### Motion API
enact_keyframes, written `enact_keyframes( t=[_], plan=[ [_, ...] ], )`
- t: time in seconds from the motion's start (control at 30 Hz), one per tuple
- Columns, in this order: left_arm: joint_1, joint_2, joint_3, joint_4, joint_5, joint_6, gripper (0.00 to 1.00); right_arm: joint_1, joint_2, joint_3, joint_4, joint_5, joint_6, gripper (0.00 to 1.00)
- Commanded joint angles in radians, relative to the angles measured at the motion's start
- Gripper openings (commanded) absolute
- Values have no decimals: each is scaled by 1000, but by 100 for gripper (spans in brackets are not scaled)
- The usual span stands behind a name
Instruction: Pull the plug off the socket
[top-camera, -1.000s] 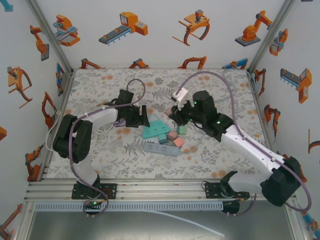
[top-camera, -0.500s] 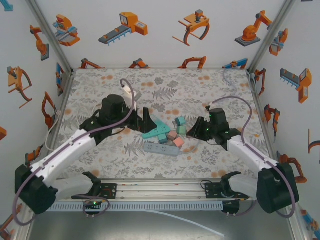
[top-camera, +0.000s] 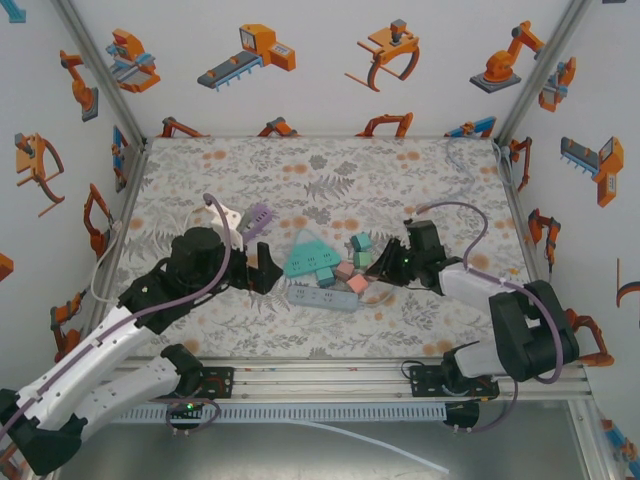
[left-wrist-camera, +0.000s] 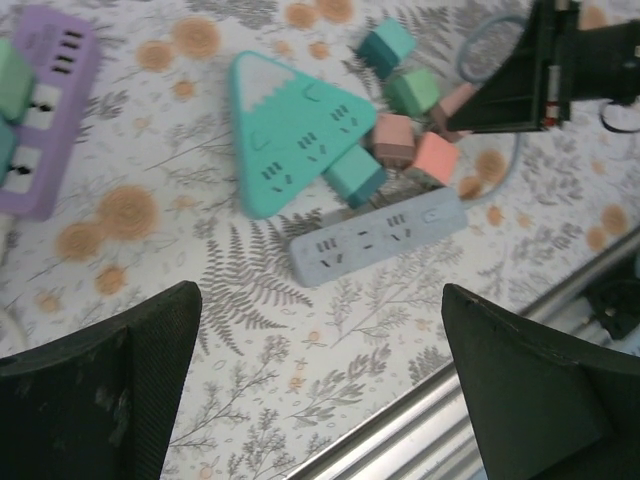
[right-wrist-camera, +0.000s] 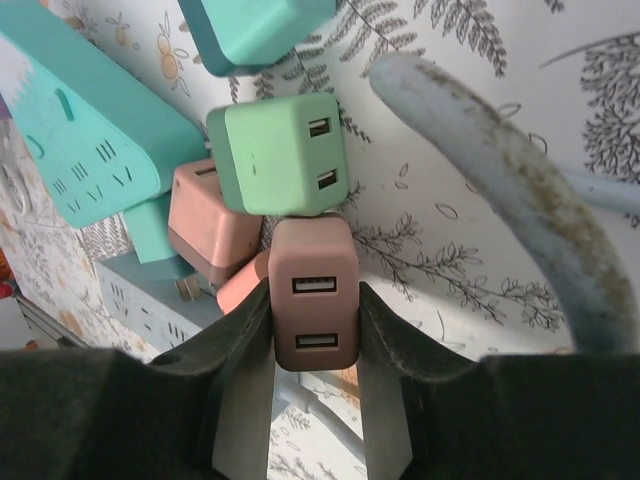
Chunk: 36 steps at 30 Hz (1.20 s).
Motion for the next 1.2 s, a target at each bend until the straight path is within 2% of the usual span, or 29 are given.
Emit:
enact_keyframes(
  t=[0.0, 0.17, 0.33, 0.47, 0.57, 0.73, 0.83, 1.0, 1.17],
  plan=[
    [11, -8, 0, -84, -171, -52, 97, -3, 13, 8, -15, 54, 6, 40],
    [63, 2, 7, -112, -188, -84, 97, -2, -49, -1, -92, 130, 3, 48],
    [158, -2, 6, -120, -156, -110, 97, -4, -177, 15, -197, 233, -6, 57],
    [221, 9, 17, -129, -179, -124, 97, 3, -274, 81, -249, 289, -67, 58],
    [273, 34, 30, -118, -199, -146, 97, 56, -270, 185, -236, 340, -173, 58],
    [382, 81, 49, -90, -218, -231, 97, 233, -34, 500, -200, 315, -408, 57],
    [479, 103, 55, -83, -159, -311, 97, 310, 187, 738, -247, 235, -529, 57],
    [641, 199, 115, -174, -11, -427, 97, 332, 569, 1144, -368, 143, -588, 57],
    [685, 285, 144, -238, 51, -402, 97, 333, 916, 1558, -508, 105, -632, 58]
  ],
)
